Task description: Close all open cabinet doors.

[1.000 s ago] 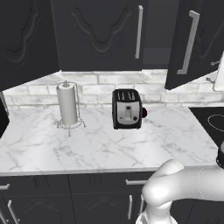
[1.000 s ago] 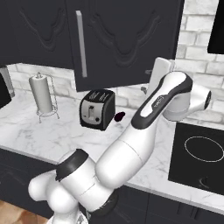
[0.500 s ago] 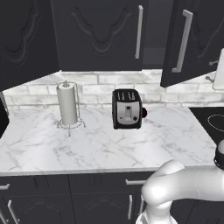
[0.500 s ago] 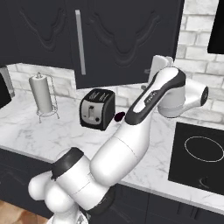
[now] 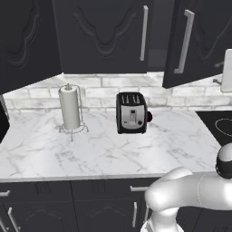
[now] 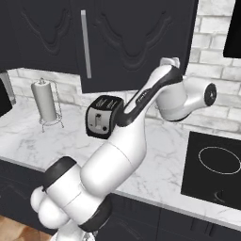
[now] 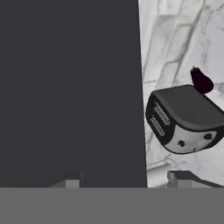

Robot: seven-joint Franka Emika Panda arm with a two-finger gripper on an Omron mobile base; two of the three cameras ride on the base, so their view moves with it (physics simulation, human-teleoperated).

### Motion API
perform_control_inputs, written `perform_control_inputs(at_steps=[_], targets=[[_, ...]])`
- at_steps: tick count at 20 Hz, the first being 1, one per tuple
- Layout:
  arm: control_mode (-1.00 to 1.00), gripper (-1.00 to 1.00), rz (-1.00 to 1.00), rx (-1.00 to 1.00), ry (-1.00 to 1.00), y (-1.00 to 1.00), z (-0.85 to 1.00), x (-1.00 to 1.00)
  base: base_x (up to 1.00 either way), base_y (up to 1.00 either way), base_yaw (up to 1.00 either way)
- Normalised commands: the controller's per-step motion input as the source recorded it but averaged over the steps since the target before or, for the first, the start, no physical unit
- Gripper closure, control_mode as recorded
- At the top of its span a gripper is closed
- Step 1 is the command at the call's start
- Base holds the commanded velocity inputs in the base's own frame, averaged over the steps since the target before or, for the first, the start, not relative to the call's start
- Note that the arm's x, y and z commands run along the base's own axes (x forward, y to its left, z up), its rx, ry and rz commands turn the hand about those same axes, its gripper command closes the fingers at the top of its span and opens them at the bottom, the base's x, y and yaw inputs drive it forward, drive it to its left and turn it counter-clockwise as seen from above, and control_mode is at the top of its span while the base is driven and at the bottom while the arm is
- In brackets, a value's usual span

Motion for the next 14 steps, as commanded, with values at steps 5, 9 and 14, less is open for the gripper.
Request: perform_control_inputs(at_steps=[5,9,14], targets=[[-1.0,-1.0,-0.18,-0.06,0.11,0.54,-0.24,0.6,0.0,0.0,0.0],[-1.0,-1.0,-0.25,-0.04,0.14,0.47,-0.27,0.61,0.0,0.0,0.0],[-1.0,-1.0,-0.28,-0.04,0.16,0.44,-0.29,0.62,0.0,0.0,0.0]])
